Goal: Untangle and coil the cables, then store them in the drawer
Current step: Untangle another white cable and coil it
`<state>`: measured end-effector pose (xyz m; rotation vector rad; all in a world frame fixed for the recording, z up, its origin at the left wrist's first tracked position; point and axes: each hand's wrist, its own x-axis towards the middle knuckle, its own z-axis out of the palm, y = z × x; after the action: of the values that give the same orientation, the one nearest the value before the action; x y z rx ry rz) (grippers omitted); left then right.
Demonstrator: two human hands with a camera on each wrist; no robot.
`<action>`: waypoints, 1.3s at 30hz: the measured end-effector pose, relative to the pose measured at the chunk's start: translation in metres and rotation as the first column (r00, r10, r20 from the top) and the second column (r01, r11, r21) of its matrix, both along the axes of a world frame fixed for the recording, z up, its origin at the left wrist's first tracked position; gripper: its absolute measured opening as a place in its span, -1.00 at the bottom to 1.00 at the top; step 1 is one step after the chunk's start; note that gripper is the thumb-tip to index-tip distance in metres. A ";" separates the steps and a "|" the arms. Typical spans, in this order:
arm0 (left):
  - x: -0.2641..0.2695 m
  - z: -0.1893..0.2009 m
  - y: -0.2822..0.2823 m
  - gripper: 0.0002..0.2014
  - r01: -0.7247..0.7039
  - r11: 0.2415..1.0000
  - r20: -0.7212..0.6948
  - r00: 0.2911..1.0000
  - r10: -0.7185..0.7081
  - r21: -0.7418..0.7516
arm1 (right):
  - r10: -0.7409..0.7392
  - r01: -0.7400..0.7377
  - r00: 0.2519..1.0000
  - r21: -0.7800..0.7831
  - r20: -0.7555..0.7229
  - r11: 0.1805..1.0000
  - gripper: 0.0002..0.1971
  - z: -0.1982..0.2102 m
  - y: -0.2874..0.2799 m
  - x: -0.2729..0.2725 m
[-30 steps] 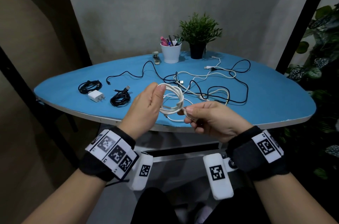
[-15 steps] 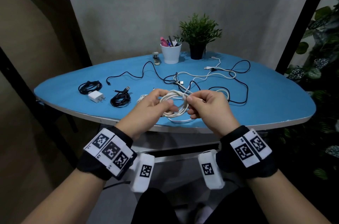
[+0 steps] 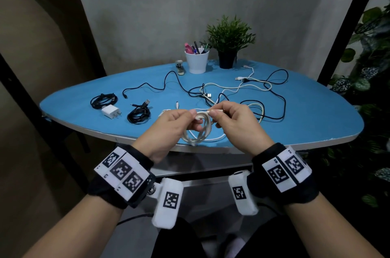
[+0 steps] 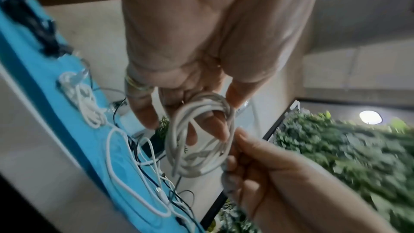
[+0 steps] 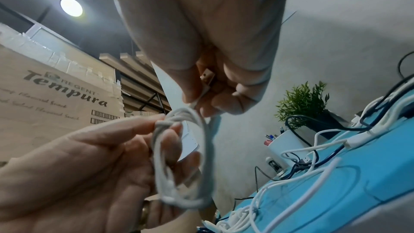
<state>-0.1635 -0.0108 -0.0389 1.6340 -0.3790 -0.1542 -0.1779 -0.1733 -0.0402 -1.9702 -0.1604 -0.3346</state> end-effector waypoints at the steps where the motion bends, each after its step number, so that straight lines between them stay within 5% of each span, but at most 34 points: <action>1: -0.001 -0.001 -0.001 -0.72 0.003 0.999 0.023 1.000 -0.003 0.040 | -0.002 0.002 1.000 0.035 -0.004 0.999 -0.88 0.001 -0.001 0.001; 9: -0.007 -0.005 -0.005 -0.83 0.030 0.986 0.076 0.996 -0.043 0.163 | 0.035 -0.044 0.998 0.172 0.057 0.984 -0.93 0.003 0.002 0.002; 12: -0.007 -0.004 -0.007 -0.81 0.005 1.000 0.010 1.000 -0.005 0.027 | 0.070 -0.089 0.993 0.222 0.094 0.971 -0.76 0.004 0.000 0.001; 16: -0.009 0.002 -0.008 -0.80 0.019 0.961 -0.162 0.985 -0.066 -0.276 | -0.012 0.004 0.997 0.106 0.078 0.994 -0.53 -0.006 -0.003 0.002; 20: -0.013 0.009 -0.008 -0.86 0.051 0.933 -0.192 0.973 -0.126 -0.355 | 0.048 -0.046 0.999 0.236 -0.002 0.971 -0.75 -0.012 0.002 0.002; 24: -0.009 0.008 -0.008 -0.89 -0.019 0.955 -0.138 0.990 -0.023 -0.298 | 0.076 -0.075 0.997 0.279 0.005 0.957 -0.90 -0.005 0.000 -0.002; 31: -0.001 0.013 0.000 -0.75 -0.232 0.860 -0.230 0.963 0.138 -0.455 | 0.170 -0.164 0.986 0.228 -0.006 0.960 -0.82 -0.001 0.004 -0.006; 39: -0.002 0.016 0.001 -0.77 -0.187 0.876 -0.197 0.974 0.108 -0.445 | 0.089 -0.083 0.996 0.152 -0.029 0.985 -0.83 0.000 0.006 -0.004</action>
<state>-0.1654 -0.0098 -0.0231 1.1603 -0.1431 -0.0746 -0.1818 -0.1672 -0.0398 -1.8126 -0.1912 -0.2475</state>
